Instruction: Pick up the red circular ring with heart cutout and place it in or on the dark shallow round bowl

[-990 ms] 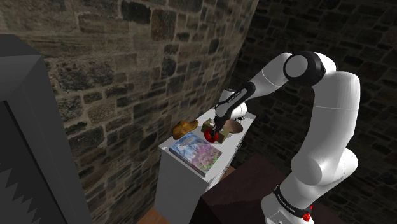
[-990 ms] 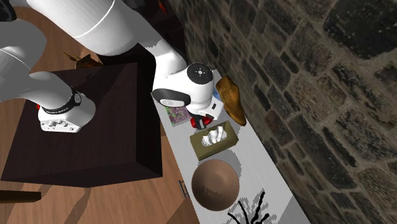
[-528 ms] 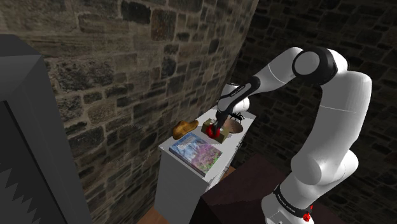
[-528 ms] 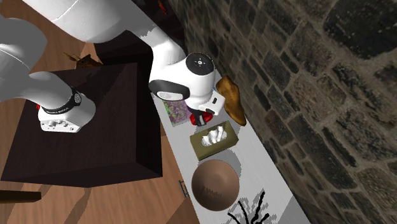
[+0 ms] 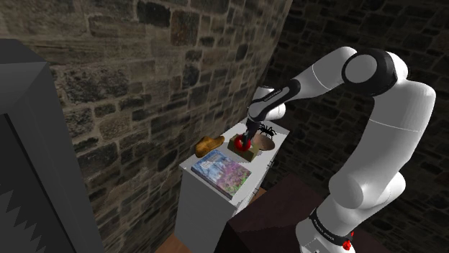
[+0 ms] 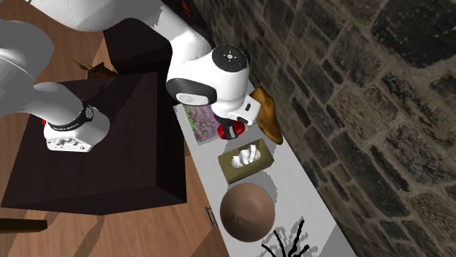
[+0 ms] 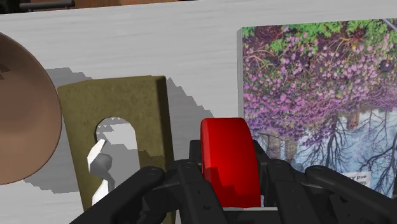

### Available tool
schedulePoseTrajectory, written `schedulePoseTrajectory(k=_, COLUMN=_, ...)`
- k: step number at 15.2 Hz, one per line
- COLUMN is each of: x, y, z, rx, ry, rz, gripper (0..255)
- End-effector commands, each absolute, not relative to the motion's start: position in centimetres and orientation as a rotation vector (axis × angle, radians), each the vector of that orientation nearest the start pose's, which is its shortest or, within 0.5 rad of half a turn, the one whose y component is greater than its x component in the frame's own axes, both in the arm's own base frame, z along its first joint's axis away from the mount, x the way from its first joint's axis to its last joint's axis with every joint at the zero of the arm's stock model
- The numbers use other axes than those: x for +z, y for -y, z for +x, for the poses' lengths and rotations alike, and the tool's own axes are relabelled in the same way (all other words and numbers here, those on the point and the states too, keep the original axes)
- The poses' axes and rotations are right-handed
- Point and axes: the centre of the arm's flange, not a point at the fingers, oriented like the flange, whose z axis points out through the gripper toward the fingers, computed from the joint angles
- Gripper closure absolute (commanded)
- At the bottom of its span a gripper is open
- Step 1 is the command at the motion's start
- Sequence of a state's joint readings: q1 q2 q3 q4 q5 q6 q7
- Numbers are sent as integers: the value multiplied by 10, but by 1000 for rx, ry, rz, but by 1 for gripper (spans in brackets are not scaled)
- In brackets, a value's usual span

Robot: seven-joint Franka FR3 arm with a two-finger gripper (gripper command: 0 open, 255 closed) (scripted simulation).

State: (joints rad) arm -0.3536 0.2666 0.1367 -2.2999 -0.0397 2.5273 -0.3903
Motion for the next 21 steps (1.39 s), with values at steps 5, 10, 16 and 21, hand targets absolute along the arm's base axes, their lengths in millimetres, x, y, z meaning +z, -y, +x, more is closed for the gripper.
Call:
schedulePoseTrajectory(k=5, x=253, y=126, z=514, rx=48, ry=315, rz=-3101, gripper=255)
schedulePoseTrajectory(k=10, x=257, y=192, z=517, rx=48, ry=315, rz=-3101, gripper=255)
schedulePoseTrajectory(k=16, x=261, y=271, z=521, rx=48, ry=315, rz=-3101, gripper=255)
schedulePoseTrajectory(k=21, x=265, y=336, z=524, rx=48, ry=315, rz=-3101, gripper=255)
